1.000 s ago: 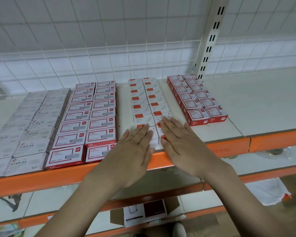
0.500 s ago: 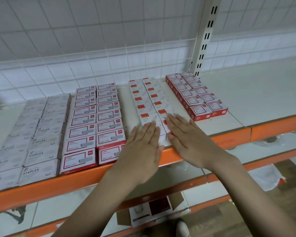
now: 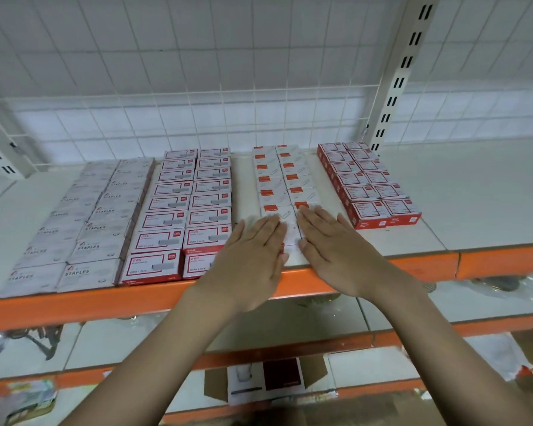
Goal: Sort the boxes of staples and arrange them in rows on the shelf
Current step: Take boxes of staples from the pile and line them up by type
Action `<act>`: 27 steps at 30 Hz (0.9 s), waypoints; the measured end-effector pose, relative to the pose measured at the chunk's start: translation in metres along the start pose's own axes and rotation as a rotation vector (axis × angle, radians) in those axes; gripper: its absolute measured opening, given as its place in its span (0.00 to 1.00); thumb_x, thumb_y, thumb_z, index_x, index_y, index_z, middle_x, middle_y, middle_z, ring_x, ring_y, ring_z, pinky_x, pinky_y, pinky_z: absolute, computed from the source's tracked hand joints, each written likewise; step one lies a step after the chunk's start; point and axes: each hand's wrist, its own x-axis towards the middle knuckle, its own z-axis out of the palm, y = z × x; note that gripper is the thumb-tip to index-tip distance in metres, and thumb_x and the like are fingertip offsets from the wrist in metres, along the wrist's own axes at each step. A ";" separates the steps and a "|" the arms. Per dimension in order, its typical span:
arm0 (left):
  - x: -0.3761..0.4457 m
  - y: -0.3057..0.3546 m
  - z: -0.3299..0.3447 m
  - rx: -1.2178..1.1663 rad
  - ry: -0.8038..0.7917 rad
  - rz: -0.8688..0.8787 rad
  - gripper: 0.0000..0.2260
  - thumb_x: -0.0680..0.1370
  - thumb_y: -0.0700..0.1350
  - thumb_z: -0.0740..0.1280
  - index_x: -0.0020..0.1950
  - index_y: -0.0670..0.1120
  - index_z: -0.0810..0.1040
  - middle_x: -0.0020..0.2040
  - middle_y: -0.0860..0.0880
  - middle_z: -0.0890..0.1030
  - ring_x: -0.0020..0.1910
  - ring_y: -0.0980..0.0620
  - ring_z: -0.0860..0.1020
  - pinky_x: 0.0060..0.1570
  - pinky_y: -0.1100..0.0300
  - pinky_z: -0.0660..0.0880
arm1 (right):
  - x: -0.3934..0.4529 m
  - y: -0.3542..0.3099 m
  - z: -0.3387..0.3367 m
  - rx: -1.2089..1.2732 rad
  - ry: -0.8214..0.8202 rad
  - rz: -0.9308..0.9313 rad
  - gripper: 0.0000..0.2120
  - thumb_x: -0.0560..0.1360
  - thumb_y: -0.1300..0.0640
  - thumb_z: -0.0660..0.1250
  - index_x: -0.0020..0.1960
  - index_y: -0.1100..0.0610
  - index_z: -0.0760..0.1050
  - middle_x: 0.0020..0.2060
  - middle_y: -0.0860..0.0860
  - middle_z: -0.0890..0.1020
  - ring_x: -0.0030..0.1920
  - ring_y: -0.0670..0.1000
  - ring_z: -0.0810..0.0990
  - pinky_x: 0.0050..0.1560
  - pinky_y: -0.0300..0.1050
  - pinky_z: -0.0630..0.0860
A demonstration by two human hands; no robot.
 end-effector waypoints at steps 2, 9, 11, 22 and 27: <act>0.001 -0.005 -0.006 0.025 -0.002 -0.024 0.24 0.82 0.53 0.44 0.77 0.48 0.41 0.77 0.50 0.42 0.75 0.54 0.40 0.73 0.55 0.37 | 0.004 0.000 -0.002 0.003 0.012 -0.019 0.26 0.82 0.47 0.42 0.76 0.52 0.39 0.76 0.46 0.41 0.74 0.43 0.37 0.70 0.41 0.33; 0.007 -0.062 -0.039 0.122 0.027 -0.137 0.25 0.82 0.51 0.46 0.77 0.45 0.43 0.77 0.47 0.45 0.76 0.51 0.43 0.73 0.54 0.39 | 0.050 -0.019 -0.019 -0.015 0.031 -0.083 0.27 0.82 0.47 0.44 0.76 0.55 0.42 0.76 0.49 0.43 0.75 0.47 0.39 0.74 0.44 0.37; 0.011 -0.086 -0.048 0.125 0.010 -0.167 0.25 0.82 0.50 0.47 0.77 0.45 0.44 0.77 0.47 0.45 0.76 0.50 0.44 0.72 0.55 0.40 | 0.072 -0.031 -0.026 -0.040 0.045 -0.097 0.27 0.82 0.47 0.45 0.76 0.57 0.43 0.76 0.51 0.44 0.75 0.49 0.41 0.74 0.45 0.39; 0.060 -0.197 -0.074 0.053 -0.123 -0.289 0.24 0.83 0.50 0.49 0.76 0.41 0.49 0.77 0.44 0.52 0.75 0.47 0.51 0.72 0.54 0.50 | 0.196 -0.076 -0.037 -0.146 0.010 -0.100 0.25 0.82 0.51 0.45 0.76 0.60 0.49 0.76 0.54 0.52 0.75 0.53 0.48 0.73 0.51 0.46; 0.086 -0.219 -0.067 0.002 -0.109 -0.282 0.23 0.83 0.49 0.47 0.77 0.43 0.48 0.77 0.46 0.51 0.75 0.48 0.50 0.72 0.54 0.48 | 0.234 -0.075 -0.030 -0.143 -0.032 -0.035 0.26 0.82 0.50 0.45 0.76 0.59 0.46 0.76 0.54 0.49 0.76 0.52 0.45 0.73 0.51 0.43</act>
